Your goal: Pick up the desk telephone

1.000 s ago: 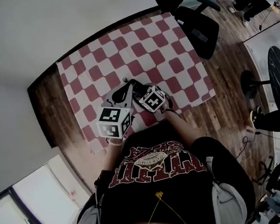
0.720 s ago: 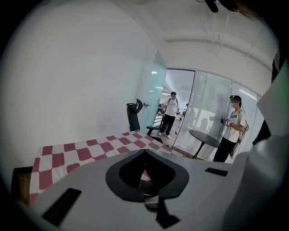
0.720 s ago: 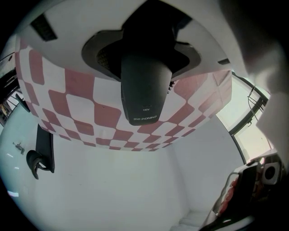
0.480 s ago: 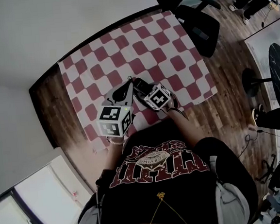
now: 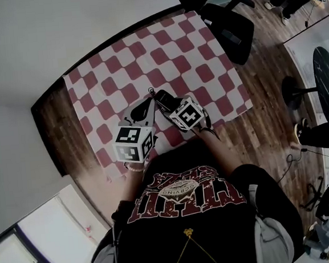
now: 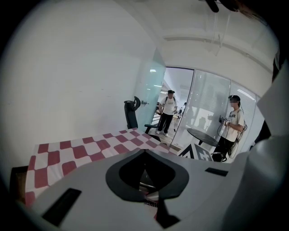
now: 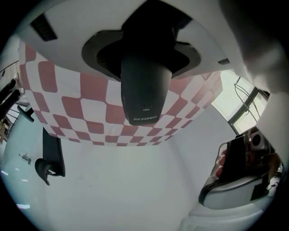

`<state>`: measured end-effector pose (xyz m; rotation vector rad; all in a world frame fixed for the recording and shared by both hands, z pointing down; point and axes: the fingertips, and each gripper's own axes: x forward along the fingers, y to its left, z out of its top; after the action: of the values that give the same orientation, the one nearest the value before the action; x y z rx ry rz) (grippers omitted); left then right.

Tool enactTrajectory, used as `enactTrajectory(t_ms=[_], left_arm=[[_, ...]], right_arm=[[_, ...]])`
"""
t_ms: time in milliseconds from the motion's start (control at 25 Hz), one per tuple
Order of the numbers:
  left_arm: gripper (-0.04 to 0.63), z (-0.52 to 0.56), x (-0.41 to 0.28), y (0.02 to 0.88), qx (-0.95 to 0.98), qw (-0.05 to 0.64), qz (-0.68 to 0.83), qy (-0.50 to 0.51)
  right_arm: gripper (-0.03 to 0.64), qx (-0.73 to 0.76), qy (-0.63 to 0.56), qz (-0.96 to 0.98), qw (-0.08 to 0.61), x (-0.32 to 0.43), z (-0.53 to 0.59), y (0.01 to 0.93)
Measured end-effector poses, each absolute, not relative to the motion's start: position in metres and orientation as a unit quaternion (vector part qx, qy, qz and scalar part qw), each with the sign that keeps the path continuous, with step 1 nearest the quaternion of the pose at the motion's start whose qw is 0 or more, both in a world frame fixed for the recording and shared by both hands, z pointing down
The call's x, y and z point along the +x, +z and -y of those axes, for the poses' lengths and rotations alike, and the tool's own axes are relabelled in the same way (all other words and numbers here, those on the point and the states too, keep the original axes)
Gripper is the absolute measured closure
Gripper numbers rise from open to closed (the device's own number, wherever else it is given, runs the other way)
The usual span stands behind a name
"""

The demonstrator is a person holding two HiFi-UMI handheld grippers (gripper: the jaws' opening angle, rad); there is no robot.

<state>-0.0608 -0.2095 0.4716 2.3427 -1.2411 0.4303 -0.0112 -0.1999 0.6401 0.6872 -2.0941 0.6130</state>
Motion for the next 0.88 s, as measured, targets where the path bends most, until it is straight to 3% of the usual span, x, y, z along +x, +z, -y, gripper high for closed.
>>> enactTrajectory(t_ms=[880], left_arm=[[0.595, 0.217, -0.06, 0.492, 0.843, 0.249, 0.447, 0.166]], right_arm=[[0.336, 0.284, 0.248, 0.844, 0.38, -0.009, 0.206, 0.568]])
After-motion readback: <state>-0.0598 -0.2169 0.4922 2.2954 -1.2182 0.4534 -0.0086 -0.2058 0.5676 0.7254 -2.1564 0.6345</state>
